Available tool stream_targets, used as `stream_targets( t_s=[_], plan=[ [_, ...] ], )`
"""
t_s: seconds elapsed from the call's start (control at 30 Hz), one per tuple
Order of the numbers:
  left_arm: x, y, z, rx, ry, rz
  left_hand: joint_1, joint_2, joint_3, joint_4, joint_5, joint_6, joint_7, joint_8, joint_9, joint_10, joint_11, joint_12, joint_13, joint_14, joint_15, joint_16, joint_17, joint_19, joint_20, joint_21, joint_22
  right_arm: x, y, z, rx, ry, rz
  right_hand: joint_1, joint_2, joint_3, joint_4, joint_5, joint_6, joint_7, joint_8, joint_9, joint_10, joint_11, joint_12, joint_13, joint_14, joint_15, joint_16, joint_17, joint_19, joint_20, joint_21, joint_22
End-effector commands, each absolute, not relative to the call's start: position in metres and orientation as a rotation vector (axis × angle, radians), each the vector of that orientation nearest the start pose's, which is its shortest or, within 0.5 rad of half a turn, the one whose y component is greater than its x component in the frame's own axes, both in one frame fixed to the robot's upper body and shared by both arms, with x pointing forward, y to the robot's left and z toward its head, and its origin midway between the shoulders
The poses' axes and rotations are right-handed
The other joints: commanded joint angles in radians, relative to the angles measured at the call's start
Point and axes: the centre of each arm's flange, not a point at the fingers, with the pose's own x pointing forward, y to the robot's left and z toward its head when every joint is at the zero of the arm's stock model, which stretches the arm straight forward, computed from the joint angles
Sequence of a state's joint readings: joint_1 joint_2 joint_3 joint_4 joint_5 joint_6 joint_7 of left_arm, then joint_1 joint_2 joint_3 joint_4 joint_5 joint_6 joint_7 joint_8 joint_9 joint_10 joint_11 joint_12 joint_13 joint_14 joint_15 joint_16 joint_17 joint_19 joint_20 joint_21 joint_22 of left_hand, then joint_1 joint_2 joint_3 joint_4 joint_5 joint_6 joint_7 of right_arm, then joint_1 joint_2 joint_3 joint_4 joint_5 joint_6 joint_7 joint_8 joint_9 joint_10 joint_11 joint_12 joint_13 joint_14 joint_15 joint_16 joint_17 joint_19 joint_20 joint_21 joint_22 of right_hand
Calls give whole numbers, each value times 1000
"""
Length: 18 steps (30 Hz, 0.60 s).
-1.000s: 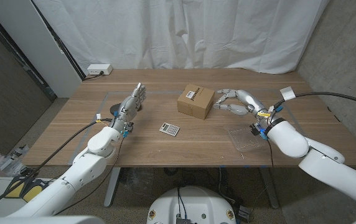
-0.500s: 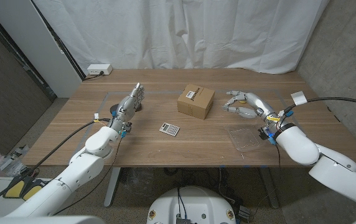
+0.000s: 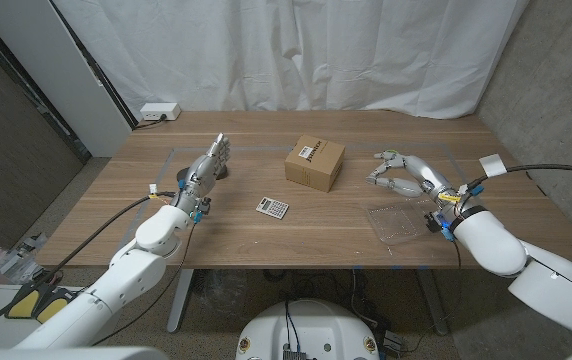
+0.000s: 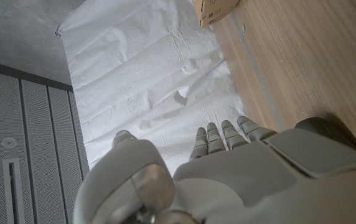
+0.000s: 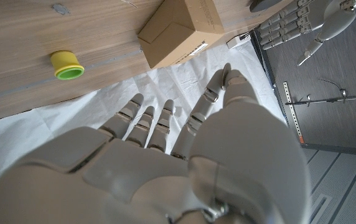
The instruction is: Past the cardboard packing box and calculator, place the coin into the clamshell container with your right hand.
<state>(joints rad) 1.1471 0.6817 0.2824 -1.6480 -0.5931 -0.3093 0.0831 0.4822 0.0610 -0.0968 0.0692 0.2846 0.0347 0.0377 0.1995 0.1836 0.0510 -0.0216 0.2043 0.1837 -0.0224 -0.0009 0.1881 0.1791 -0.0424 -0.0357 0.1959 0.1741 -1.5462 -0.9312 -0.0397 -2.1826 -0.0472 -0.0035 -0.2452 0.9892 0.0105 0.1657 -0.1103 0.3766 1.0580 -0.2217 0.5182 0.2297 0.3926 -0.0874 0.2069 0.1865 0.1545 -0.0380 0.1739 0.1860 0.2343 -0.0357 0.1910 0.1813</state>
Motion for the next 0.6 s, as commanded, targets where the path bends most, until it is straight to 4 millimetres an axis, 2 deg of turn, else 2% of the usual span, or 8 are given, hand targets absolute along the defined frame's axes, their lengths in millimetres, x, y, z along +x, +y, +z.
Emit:
stream_targets(
  t_s=[0.03, 0.2, 0.27, 0.6],
  plan=[
    [565, 298, -65, 61, -637, -183, 12, 1, -11, 0, -1, 5, 3, 1, 5, 2, -1, -1, 6, 0, 2, 0, 4, -10, -11, 3, 5, 451, -290, -65, -867, -661, 36, 8, 4, -5, -2, 8, 4, -1, 3, 6, -2, 0, -1, 2, -1, -9, 5, 1, -7, -40, 0, 3],
    [562, 298, -60, 73, -645, -180, 13, 1, -12, 0, -1, 5, 3, 1, 5, 3, -2, -1, 6, -1, 2, 0, 4, -10, -11, 3, 5, 451, -293, -72, -886, -657, 2, 9, 5, -7, -1, 9, 3, 0, 3, 7, -9, -2, -2, 2, -3, -8, 6, 1, -10, -39, 1, 3],
    [561, 297, -58, 79, -651, -180, 13, 1, -13, 0, -1, 6, 4, 1, 5, 4, -1, -1, 6, 0, 2, 0, 4, -10, -11, 3, 5, 452, -294, -75, -888, -658, -14, 10, 5, -9, -2, 9, 2, -1, 4, 8, -7, -23, -1, 2, -3, -6, 8, 1, -10, -38, 3, 3],
    [560, 298, -55, 81, -656, -176, 14, 2, -14, 0, -2, 5, 3, 0, 5, 3, -1, -1, 6, 0, 2, 0, 4, -11, -10, 3, 5, 461, -294, -84, -937, -638, -67, 13, 5, -12, -2, 11, -1, -1, 4, 11, -15, -16, -3, 1, -4, -9, 9, 1, -13, -37, 3, 3]
  ],
)
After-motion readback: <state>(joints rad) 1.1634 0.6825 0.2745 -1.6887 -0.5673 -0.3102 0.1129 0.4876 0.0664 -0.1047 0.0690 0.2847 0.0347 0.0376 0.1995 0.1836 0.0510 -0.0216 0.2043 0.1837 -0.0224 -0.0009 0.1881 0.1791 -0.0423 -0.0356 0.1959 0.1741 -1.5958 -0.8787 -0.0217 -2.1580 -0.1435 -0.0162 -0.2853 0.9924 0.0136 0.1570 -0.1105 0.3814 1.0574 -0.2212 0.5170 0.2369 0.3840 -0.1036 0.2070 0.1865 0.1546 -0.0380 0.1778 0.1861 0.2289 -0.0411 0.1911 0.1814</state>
